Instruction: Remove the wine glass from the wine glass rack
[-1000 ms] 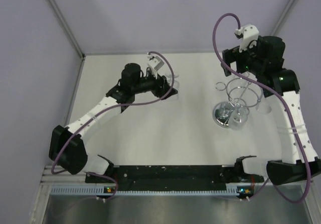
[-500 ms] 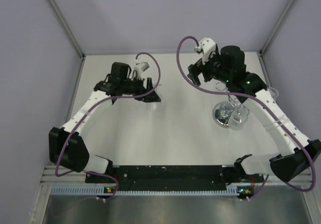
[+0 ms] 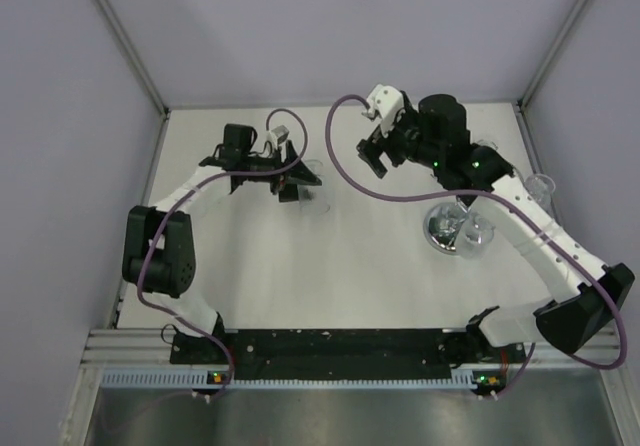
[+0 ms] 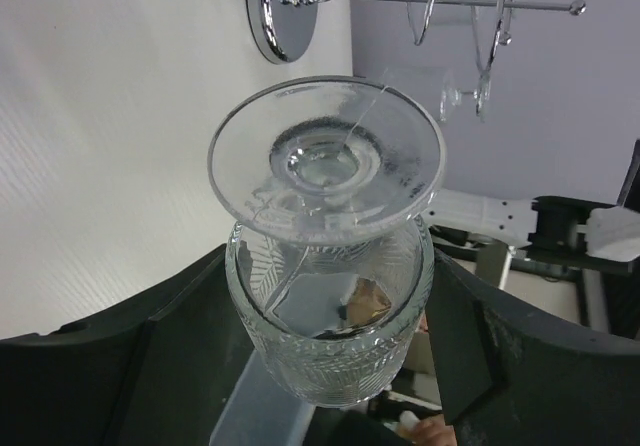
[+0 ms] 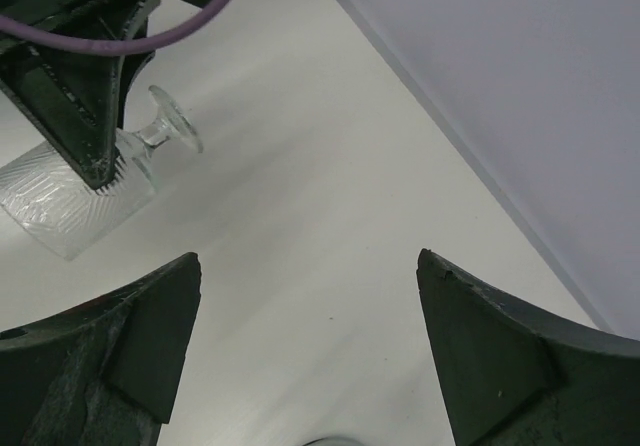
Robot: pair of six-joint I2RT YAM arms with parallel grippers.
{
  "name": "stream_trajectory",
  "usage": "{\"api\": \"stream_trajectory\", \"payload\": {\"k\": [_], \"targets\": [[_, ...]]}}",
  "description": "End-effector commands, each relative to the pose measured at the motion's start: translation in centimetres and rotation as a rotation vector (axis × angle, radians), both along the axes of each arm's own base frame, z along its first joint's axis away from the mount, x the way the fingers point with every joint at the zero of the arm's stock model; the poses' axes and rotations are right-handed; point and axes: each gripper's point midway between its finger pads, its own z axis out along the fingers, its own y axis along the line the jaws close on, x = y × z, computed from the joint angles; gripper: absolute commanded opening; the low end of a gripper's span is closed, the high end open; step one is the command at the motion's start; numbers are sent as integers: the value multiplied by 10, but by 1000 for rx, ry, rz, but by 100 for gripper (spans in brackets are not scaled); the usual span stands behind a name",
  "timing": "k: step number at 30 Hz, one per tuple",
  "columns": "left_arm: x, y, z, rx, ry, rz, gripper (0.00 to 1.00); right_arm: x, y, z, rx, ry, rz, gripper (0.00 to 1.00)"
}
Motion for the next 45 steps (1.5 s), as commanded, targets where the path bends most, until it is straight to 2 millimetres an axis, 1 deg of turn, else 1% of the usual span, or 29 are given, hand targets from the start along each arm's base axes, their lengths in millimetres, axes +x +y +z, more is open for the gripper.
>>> {"api": "stream_trajectory", "payload": {"k": [1, 3, 4, 5, 8, 12, 13, 15, 16, 17, 19, 23, 28, 33, 36, 39, 41, 45], "targets": [[-5, 2, 20, -184, 170, -47, 0, -16, 28, 19, -32, -109, 118, 87], [-2, 4, 16, -228, 232, -28, 0, -26, 40, 10, -59, -105, 158, 86], [1, 3, 18, -252, 254, -26, 0, -33, 48, 5, -71, -104, 183, 86], [2, 2, 19, -273, 246, -39, 0, -36, 52, -3, -88, -96, 194, 84], [11, 1, 19, -304, 360, -2, 0, -43, 64, -20, -103, -71, 215, 84], [20, -2, 4, -265, 513, 67, 0, -46, 77, -26, -79, -68, 201, 85], [21, -2, 1, -262, 551, 77, 0, -45, 81, -30, -82, -69, 187, 84], [20, -1, -3, -253, 617, 97, 0, -43, 91, -35, -71, -78, 167, 84], [19, 0, -5, -250, 651, 107, 0, -40, 92, -36, -76, -90, 140, 84], [17, 0, -5, -248, 681, 113, 0, -40, 95, -40, -83, -96, 132, 84], [16, 2, -6, -245, 710, 133, 0, -43, 102, -40, -75, -112, 137, 83], [10, 3, -5, -244, 747, 148, 0, -41, 107, -45, -78, -101, 137, 81], [5, 4, 0, -246, 798, 150, 0, -36, 108, -58, -104, -76, 109, 74], [1, 5, 3, -254, 839, 157, 0, -41, 113, -70, -106, -34, 140, 63], [0, 5, 7, -263, 835, 147, 0, -40, 115, -79, -125, -7, 138, 52], [-2, 5, 8, -263, 839, 143, 0, -40, 120, -81, -113, 12, 146, 45], [-3, 5, 9, -264, 840, 140, 0, -40, 123, -82, -106, 21, 146, 42], [-6, 6, 7, -262, 847, 142, 0, -35, 125, -82, -113, 16, 133, 41]]}}
